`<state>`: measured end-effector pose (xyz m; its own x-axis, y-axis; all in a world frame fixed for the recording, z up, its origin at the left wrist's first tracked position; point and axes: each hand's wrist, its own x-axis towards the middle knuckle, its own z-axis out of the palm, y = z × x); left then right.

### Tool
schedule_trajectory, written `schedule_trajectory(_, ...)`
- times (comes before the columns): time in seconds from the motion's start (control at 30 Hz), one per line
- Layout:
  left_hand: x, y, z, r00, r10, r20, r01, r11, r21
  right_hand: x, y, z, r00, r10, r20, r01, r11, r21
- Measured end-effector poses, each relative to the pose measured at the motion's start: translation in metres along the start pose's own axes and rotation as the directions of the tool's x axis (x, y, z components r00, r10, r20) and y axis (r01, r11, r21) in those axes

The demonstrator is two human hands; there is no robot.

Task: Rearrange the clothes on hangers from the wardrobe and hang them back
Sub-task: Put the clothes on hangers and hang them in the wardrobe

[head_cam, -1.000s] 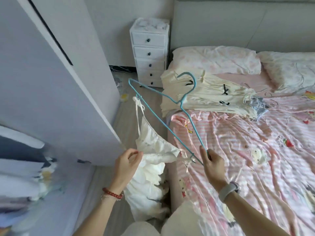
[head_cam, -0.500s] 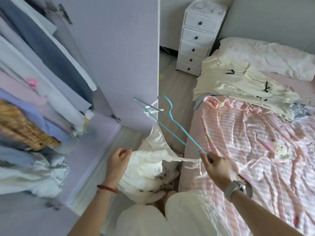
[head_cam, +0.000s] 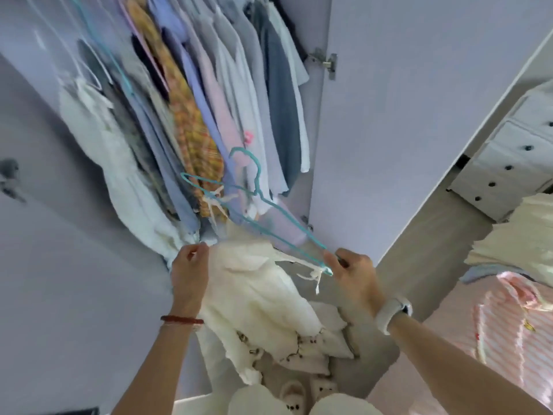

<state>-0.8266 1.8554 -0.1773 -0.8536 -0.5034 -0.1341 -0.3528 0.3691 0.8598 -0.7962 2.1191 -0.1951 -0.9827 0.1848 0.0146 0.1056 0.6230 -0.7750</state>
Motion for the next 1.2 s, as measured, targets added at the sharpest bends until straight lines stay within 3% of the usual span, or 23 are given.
schedule_trajectory(0.17,0.021,0.020,-0.058,0.970,-0.075,-0.231,0.004,0.955,-0.295,0.065,-0.077,0.022,0.954,-0.247,0.167,0.230,0.966,0.118)
schedule_trajectory(0.37,0.051,0.050,-0.104,0.890,-0.114,-0.441,-0.129,0.865,-0.485,0.112,-0.182,0.049,0.788,-0.465,0.404,0.375,0.882,0.284)
schedule_trajectory(0.6,0.109,0.080,-0.137,0.811,-0.169,-0.560,-0.208,0.812,-0.546,0.133,-0.271,0.099,0.713,-0.376,0.592,0.131,0.901,0.414)
schedule_trajectory(0.73,0.149,0.072,-0.148,0.798,-0.213,-0.564,-0.171,0.817,-0.551,0.151,-0.308,0.125,0.704,-0.392,0.593,0.116,0.887,0.448)
schedule_trajectory(0.97,0.239,0.073,-0.174,0.804,-0.255,-0.537,-0.067,0.859,-0.507,0.199,-0.384,0.185,0.685,-0.548,0.480,0.332,0.821,0.464)
schedule_trajectory(1.1,0.284,0.111,-0.193,0.750,-0.271,-0.603,-0.098,0.856,-0.507,0.215,-0.417,0.204,0.714,-0.595,0.369,0.364,0.766,0.530)
schedule_trajectory(1.2,0.311,0.141,-0.211,0.696,-0.220,-0.684,-0.206,0.850,-0.484,0.227,-0.435,0.216,0.723,-0.614,0.318,0.386,0.740,0.551)
